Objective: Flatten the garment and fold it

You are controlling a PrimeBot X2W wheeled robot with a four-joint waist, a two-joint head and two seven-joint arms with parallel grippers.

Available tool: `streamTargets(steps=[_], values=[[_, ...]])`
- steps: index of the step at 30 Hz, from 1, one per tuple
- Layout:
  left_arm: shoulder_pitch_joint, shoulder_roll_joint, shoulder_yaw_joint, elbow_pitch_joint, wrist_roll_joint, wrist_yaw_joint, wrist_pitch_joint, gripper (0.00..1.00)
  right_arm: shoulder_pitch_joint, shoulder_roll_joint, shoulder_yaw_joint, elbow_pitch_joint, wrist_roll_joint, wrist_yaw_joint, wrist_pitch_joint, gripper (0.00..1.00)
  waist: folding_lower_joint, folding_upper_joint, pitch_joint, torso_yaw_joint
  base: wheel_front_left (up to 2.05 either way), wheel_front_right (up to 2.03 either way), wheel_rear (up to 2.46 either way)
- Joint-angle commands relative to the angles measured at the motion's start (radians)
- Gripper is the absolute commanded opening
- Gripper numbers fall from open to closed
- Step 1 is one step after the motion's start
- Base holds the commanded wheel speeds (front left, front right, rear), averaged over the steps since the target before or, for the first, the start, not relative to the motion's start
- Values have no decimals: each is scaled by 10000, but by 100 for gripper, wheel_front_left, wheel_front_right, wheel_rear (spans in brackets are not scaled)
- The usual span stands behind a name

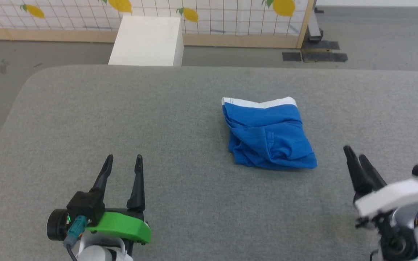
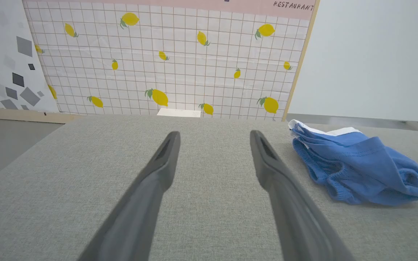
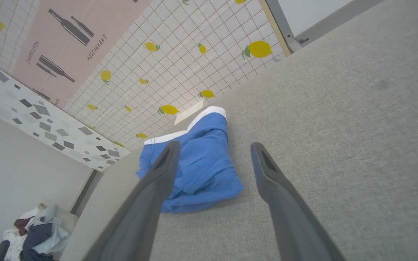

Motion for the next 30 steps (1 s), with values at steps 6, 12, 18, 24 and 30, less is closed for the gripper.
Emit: streamTargets(steps=[6,12,18,24,30], values=[[-487,-26,-76,-171,68,-40,-38,100,-2291,-42,-1962,1959,1609,-11,3507,100,0,0,749,492,0,0,0],[-867,-26,-307,-233,-3,-5,-38,100,-4424,-160,-3457,3998,1255,-11,6236,100,0,0,1243,1065,0,0,0],[-1107,-26,-506,-300,-85,80,-38,100,-5651,-265,-4490,5223,-132,-11,7934,100,0,0,1590,1656,0,0,0],[-1197,-26,-617,-337,-116,126,-38,100,-6384,-201,-5632,5551,-1837,-11,9058,100,0,0,1817,2166,0,0,0],[-1227,-26,-706,-349,-162,172,-38,100,-6893,-31,-6497,5373,-2712,-11,9978,100,0,0,1967,2458,0,0,0]])
